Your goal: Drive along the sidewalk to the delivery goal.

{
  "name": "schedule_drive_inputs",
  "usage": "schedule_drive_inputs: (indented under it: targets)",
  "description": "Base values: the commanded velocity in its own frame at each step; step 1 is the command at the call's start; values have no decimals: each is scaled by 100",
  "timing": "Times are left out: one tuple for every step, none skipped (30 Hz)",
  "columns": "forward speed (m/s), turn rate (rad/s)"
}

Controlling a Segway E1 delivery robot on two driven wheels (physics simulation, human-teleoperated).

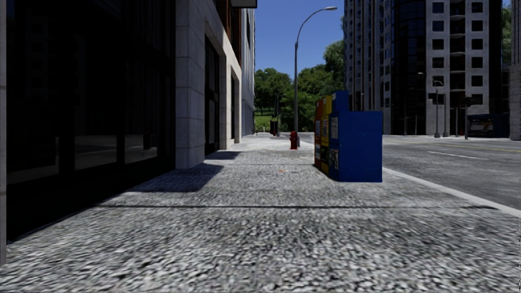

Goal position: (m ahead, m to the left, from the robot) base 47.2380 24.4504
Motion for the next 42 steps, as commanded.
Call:
schedule_drive_inputs:
  targets:
    - [200, 0]
    - [200, 0]
    - [200, 0]
    - [200, 0]
    - [200, 0]
    - [200, 0]
    - [200, 0]
    - [200, 0]
    - [200, 0]
    - [200, 0]
    - [200, 0]
    - [200, 0]
    - [200, 0]
    - [200, 0]
    - [200, 0]
    - [200, 0]
    - [200, 0]
    - [200, 0]
    - [200, 0]
    - [200, 0]
    - [200, 0]
    - [200, 0]
    - [200, 0]
    - [200, 0]
    - [200, 0]
    - [200, 0]
    - [200, 0]
    - [200, 0]
    - [200, 0]
    - [200, 0]
    - [200, 0]
    - [200, 0]
    - [200, 0]
    - [200, 0]
    - [200, 0]
    - [200, 0]
    - [200, 0]
    - [200, 0]
    - [200, 0]
    - [200, 0]
    - [200, 0]
    - [200, 0]
